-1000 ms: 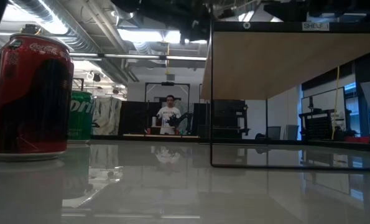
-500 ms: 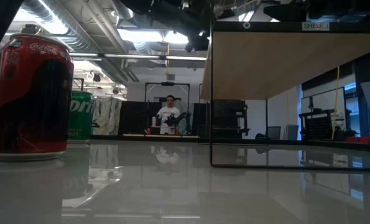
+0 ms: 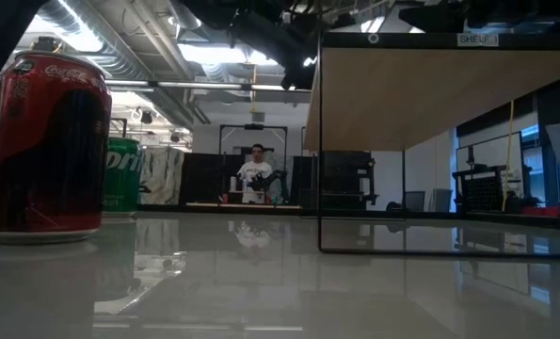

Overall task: Place canned beverage on shelf
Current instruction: Put the right red white soda can on the shelf

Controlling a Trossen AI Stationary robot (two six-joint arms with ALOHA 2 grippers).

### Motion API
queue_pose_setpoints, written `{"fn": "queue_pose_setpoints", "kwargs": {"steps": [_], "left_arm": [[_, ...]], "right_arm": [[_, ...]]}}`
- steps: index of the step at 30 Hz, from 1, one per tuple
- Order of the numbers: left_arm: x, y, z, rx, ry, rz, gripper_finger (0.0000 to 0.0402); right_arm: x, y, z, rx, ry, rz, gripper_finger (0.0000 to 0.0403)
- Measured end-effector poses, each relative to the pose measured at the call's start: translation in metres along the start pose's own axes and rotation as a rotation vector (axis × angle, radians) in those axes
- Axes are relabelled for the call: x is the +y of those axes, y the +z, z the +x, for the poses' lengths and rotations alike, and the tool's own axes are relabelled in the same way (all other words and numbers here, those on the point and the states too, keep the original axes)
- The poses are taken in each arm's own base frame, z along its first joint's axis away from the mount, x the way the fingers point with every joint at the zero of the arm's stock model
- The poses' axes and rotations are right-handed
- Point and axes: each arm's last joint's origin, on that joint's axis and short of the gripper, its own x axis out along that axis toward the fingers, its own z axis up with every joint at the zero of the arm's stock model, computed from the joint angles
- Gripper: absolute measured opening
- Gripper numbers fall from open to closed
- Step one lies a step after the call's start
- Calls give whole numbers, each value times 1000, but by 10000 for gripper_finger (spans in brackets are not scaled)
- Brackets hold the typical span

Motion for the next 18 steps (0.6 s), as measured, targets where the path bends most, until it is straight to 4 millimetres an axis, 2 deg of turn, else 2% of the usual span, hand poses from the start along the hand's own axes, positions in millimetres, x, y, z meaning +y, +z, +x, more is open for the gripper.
{"fn": "queue_pose_setpoints", "kwargs": {"steps": [18], "left_arm": [[2,-4,-1,44,11,4,277]], "right_arm": [[0,0,0,0,0,-23,386]]}}
